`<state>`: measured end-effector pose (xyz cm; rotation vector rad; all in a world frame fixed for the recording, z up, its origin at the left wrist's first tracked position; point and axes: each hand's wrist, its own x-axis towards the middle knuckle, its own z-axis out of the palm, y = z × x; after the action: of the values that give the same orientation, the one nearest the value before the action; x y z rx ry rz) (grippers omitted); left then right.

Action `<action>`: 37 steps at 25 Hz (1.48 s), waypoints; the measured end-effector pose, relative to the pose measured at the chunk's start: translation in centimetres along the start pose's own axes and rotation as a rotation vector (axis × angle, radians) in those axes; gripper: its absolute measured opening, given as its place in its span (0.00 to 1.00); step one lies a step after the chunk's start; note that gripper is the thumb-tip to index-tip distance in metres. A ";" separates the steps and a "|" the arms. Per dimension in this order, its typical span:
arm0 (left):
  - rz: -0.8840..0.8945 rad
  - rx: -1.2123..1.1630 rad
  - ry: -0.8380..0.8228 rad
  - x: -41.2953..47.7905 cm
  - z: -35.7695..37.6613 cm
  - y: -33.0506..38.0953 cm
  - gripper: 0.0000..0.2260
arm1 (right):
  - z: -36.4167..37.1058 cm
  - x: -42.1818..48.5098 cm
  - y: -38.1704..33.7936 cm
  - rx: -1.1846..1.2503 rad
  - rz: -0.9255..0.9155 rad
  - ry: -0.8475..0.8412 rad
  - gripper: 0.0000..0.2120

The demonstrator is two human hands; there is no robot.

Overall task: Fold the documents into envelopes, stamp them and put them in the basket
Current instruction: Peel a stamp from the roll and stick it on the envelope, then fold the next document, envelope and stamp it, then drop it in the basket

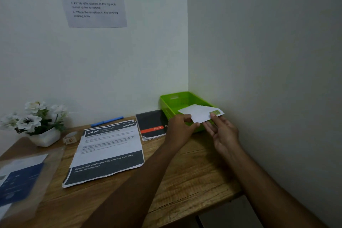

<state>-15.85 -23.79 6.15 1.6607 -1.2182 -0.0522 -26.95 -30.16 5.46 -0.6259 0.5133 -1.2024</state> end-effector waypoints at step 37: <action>0.009 0.526 -0.061 -3.3 -13.7 -11.2 0.07 | 6.1 -2.6 11.8 -1.074 -0.241 -0.716 0.04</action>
<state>-2.35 -12.47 2.74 2.1158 -1.3610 0.2444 -15.50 -23.89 1.91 -1.9876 0.4405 -0.7532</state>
